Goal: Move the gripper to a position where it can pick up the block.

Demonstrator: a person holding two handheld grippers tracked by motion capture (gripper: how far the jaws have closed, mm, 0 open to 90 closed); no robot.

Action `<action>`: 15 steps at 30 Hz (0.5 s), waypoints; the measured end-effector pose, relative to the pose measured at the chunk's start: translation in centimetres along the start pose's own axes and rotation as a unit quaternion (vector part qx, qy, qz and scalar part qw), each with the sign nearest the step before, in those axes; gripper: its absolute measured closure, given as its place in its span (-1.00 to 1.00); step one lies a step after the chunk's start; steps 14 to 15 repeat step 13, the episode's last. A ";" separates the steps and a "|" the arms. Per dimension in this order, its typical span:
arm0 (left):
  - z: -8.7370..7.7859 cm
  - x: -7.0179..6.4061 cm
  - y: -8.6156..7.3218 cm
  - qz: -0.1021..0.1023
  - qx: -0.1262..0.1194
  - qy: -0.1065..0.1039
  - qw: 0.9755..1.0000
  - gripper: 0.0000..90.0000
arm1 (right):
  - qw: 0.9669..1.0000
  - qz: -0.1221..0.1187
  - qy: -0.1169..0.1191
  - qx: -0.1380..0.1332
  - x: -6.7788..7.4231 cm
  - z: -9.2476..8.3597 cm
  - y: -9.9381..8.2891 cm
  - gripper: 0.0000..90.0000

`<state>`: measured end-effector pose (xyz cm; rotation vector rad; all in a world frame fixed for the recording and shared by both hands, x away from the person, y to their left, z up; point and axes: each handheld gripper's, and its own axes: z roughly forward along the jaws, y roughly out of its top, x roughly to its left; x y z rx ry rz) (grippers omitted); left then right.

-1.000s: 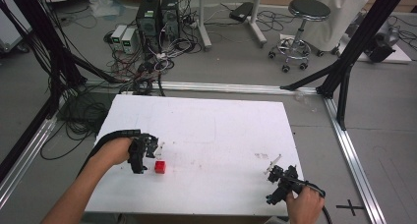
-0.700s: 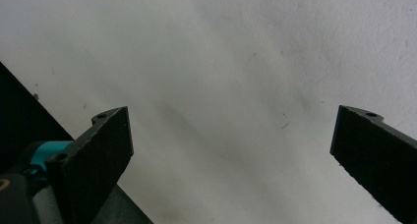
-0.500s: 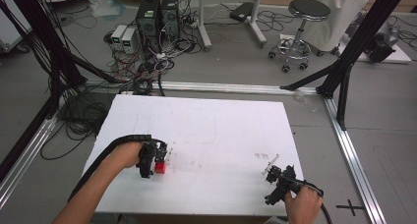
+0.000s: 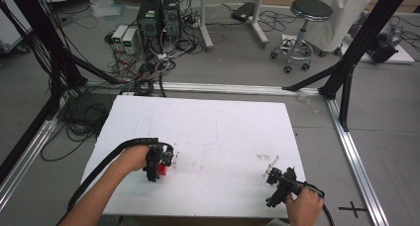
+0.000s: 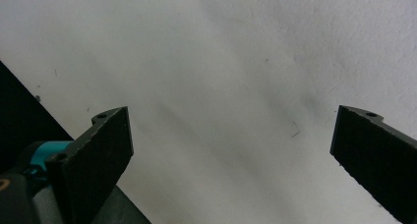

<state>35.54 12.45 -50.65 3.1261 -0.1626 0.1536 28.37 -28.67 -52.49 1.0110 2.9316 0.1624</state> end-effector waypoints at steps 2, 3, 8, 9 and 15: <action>0.2 0.0 0.1 -0.002 0.002 -0.004 1.000 -0.55 | 1.000 0.000 -0.001 0.000 0.0 0.0 0.0 -0.97; 0.3 0.0 0.1 -0.003 0.002 -0.005 1.000 -0.55 | 1.000 -0.001 0.000 -0.001 0.0 0.0 0.0 -0.97; 0.5 0.1 0.1 -0.003 0.003 -0.007 1.000 -0.55 | 1.000 -0.002 -0.001 0.001 0.1 0.0 0.1 -0.97; 0.5 0.1 0.1 -0.002 0.002 -0.008 1.000 -0.55 | 1.000 -0.002 -0.001 0.001 0.1 0.1 0.1 -0.97; 0.2 0.0 0.0 -0.003 -0.006 -0.003 1.000 -0.55 | 1.000 -0.003 -0.002 0.000 0.1 0.0 0.2 -0.97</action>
